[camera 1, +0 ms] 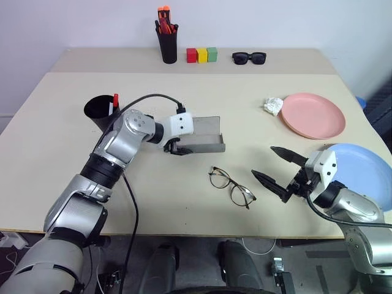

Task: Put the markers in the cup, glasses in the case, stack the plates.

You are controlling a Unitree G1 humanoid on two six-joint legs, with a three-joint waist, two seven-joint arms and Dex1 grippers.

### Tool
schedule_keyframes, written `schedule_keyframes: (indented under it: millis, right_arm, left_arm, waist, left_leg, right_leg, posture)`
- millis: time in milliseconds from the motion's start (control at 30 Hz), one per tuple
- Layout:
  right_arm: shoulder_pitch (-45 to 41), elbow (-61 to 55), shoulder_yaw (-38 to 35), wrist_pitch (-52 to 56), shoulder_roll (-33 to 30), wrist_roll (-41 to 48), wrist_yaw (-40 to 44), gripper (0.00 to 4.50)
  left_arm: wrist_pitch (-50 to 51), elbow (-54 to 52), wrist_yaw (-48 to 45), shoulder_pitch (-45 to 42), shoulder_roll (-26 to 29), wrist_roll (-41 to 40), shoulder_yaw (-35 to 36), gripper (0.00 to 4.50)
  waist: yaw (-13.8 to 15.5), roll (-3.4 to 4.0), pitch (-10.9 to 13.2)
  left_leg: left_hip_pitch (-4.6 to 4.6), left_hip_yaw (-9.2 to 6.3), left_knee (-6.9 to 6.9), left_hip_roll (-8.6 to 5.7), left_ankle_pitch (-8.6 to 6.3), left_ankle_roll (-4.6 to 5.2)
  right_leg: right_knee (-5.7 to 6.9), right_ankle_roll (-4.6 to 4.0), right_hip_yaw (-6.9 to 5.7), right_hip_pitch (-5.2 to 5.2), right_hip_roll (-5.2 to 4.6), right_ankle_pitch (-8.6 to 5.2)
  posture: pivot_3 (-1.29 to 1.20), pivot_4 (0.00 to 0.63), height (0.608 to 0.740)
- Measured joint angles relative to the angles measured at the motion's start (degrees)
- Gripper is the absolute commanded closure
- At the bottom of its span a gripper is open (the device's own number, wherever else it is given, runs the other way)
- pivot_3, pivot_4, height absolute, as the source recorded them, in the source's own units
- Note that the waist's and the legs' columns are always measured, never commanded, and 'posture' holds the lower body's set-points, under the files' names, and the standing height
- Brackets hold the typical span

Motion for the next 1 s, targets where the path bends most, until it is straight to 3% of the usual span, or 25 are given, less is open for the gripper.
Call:
schedule_keyframes:
  millis: [133,333,500,1000]
  right_arm:
    - [0.1,-0.3,0.7,3.6,-2.6,2.3,3.3,0.00]
    - [-2.7,3.9,4.5,6.9,-6.1,2.9,10.6,0.00]
    - [-8.1,7.0,9.8,10.7,-7.3,2.6,14.9,0.00]
    - [-21.8,15.3,19.7,18.8,-6.8,-0.7,19.2,0.00]
  left_arm:
    - [-2.8,-7.4,-1.7,3.9,-1.6,-9.1,7.3,1.10]
    - [3.0,-17.7,-20.3,12.7,9.8,-21.3,6.8,1.10]
    - [0.3,-19.6,-23.5,14.7,13.1,-21.9,6.5,1.10]
    - [-5.7,-21.6,-20.7,20.1,13.4,-19.7,5.8,1.10]
  waist:
    - [-0.2,0.01,0.0]
    - [-1.0,0.01,0.0]
    - [-0.7,0.01,0.0]
    - [0.1,0.01,0.0]
  left_leg:
    - [0.08,0.02,-0.01,0.01,-0.01,0.01]
    - [0.11,0.03,0.05,0.06,-0.01,0.01]
    - [0.13,0.03,0.07,0.04,-0.01,0.02]
    - [0.07,0.03,0.04,0.04,-0.02,0.04]
  right_leg:
    - [0.00,0.00,0.01,0.03,0.00,0.00]
    - [0.05,-0.04,0.01,0.10,0.04,-0.01]
    - [-0.05,-0.18,0.01,0.16,0.02,-0.09]
    - [-0.12,-0.03,0.00,0.11,0.02,0.00]
  posture:
    - [0.00,0.150,0.740]
    - [0.00,0.150,0.740]
    - [0.00,0.150,0.740]
    - [0.00,0.150,0.740]
